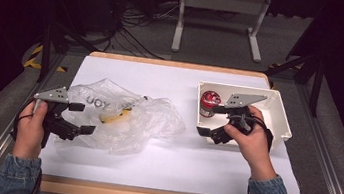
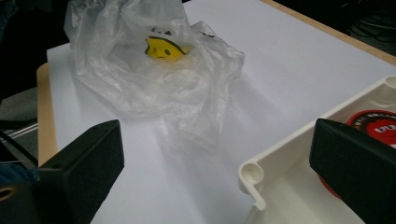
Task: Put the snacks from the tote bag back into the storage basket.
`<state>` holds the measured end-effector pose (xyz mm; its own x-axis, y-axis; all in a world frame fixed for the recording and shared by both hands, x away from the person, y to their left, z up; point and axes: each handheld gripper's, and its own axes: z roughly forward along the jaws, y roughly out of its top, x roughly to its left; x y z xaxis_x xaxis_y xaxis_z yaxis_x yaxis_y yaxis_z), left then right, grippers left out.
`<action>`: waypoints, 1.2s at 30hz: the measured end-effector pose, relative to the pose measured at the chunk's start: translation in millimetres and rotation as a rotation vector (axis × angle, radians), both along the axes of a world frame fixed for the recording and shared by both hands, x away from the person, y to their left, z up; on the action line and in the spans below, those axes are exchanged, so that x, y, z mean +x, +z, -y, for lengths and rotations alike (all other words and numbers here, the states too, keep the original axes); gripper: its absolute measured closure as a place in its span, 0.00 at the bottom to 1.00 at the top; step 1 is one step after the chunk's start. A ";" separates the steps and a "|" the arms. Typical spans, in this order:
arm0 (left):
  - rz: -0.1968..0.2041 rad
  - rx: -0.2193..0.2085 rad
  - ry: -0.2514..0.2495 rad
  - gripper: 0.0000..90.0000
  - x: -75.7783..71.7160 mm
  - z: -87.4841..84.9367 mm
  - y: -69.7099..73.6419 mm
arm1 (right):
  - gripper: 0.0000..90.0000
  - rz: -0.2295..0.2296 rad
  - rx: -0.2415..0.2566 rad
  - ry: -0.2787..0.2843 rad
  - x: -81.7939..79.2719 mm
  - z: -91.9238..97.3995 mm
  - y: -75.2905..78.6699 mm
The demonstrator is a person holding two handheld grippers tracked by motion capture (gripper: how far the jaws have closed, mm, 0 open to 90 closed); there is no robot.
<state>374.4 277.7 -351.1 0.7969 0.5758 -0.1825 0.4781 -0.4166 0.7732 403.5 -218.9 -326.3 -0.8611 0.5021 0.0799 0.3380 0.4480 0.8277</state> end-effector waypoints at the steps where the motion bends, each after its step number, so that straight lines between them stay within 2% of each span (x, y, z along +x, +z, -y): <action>1: -0.004 0.003 0.003 0.04 -0.4 0.7 0.0 | 0.04 -0.007 0.008 0.002 -1.7 -1.8 -1.1; 4: -0.004 0.007 -0.003 0.04 -0.2 1.4 -0.2 | 0.04 -0.024 0.012 0.006 -6.9 -7.3 -4.3; 9: 0.011 0.018 -0.005 0.04 -0.2 1.7 0.1 | 0.05 -0.030 0.009 0.077 -11.2 -9.1 -5.2; 12: 0.009 0.019 -0.004 0.04 -0.3 1.2 0.5 | 0.05 -0.032 0.006 0.070 -12.1 -8.6 -6.5; 15: 0.003 0.023 -0.012 0.04 -0.6 1.7 0.9 | 0.03 -0.078 0.032 0.049 -11.7 -7.6 -15.5; 17: 0.000 0.027 -0.017 0.04 -0.8 3.0 1.0 | 0.03 -0.079 0.029 0.038 -11.3 -8.0 -19.8; 20: -0.007 0.033 -0.033 0.04 -0.9 5.8 0.9 | 0.03 -0.078 0.000 0.056 -11.5 -9.6 -24.9; 23: -0.013 0.035 -0.036 0.04 -1.7 7.3 0.1 | 0.03 -0.052 -0.036 0.067 -12.7 -13.1 -29.8; 27: -0.027 0.045 -0.035 0.04 -2.9 7.3 -2.4 | 0.03 -0.033 -0.042 0.089 -12.3 -16.4 -34.2; 28: -0.032 0.031 -0.039 0.04 -3.4 7.1 -2.8 | 0.03 -0.001 -0.042 0.121 -12.9 -19.2 -35.7; 30: -0.038 0.017 -0.043 0.04 -3.9 6.8 -2.8 | 0.03 -0.001 -0.044 0.132 -13.5 -20.6 -36.4; 31: -0.041 0.009 -0.047 0.04 -4.3 6.5 -2.9 | 0.03 -0.027 -0.012 0.168 -15.7 -25.5 -40.8; 32: -0.043 0.008 -0.048 0.04 -4.7 6.4 -2.9 | 0.03 -0.027 -0.012 0.168 -15.7 -25.5 -40.8; 33: -0.043 0.016 -0.052 0.04 -5.3 6.7 -3.9 | 0.03 -0.063 -0.010 0.204 -16.5 -30.0 -46.1; 36: -0.043 0.025 -0.052 0.04 -6.3 7.1 -4.8 | 0.03 -0.061 -0.029 0.214 -16.4 -36.3 -53.7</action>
<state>368.1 270.6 -355.9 0.8176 0.5387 -0.2033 0.4879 -0.4606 0.7415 387.1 -182.7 -380.0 -0.9424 0.3109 0.1234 0.2815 0.5381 0.7945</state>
